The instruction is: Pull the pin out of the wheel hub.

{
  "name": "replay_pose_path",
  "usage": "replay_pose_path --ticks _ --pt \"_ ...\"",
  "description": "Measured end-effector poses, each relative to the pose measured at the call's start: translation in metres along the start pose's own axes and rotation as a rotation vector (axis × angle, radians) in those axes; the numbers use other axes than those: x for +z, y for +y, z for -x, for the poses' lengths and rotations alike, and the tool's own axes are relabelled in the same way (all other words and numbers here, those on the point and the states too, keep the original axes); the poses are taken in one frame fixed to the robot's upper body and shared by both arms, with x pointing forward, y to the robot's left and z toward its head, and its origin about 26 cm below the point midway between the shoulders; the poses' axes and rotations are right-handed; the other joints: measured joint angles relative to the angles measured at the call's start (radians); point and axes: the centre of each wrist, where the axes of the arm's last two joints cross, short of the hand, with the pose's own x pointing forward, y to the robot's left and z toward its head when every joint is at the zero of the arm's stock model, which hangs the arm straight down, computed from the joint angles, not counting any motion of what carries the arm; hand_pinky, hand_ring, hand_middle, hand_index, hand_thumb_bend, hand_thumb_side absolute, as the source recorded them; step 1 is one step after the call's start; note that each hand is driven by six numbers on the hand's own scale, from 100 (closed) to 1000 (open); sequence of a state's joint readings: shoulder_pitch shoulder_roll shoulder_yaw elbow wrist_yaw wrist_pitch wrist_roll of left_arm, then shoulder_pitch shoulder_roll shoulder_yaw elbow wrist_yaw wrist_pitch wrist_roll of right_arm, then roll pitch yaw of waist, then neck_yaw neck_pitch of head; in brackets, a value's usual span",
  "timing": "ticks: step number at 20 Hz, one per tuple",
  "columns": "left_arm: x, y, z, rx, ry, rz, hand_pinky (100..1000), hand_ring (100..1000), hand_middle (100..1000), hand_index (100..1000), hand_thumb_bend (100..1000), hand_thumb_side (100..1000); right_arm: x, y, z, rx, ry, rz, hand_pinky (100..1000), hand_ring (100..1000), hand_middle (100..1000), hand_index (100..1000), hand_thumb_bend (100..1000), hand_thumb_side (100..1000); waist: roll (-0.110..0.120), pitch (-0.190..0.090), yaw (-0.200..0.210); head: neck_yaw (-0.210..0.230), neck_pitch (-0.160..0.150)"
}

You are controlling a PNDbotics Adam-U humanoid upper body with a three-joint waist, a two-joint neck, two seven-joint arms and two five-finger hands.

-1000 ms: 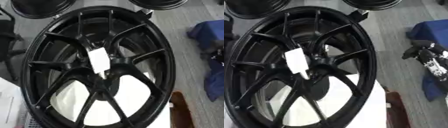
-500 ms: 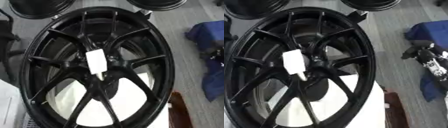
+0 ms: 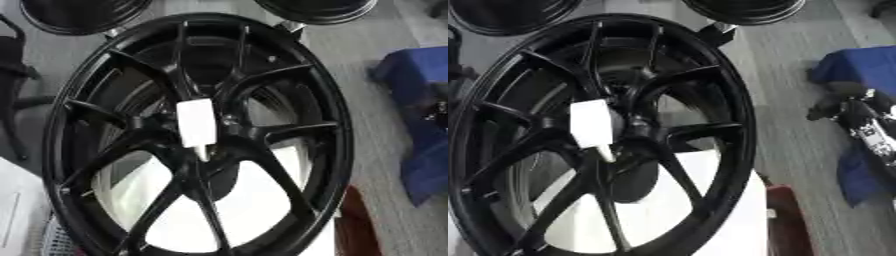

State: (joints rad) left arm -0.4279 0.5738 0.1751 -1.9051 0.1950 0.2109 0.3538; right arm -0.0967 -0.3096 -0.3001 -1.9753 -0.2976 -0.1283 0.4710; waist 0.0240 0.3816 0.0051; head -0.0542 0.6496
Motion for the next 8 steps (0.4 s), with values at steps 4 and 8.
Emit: replay_pose_path --ticks 4,8 --pt "0.016 -0.025 -0.001 0.152 0.011 0.031 714 675 580 705 294 663 0.0 0.002 0.001 -0.012 -0.004 0.001 809 645 626 800 100 561 -0.009 0.0 -0.001 0.02 0.0" --pt "0.023 -0.034 0.001 0.233 0.022 0.045 713 671 576 702 298 664 0.0 0.002 0.001 -0.012 -0.006 -0.002 809 644 626 800 100 559 -0.015 0.0 0.002 0.031 -0.001"
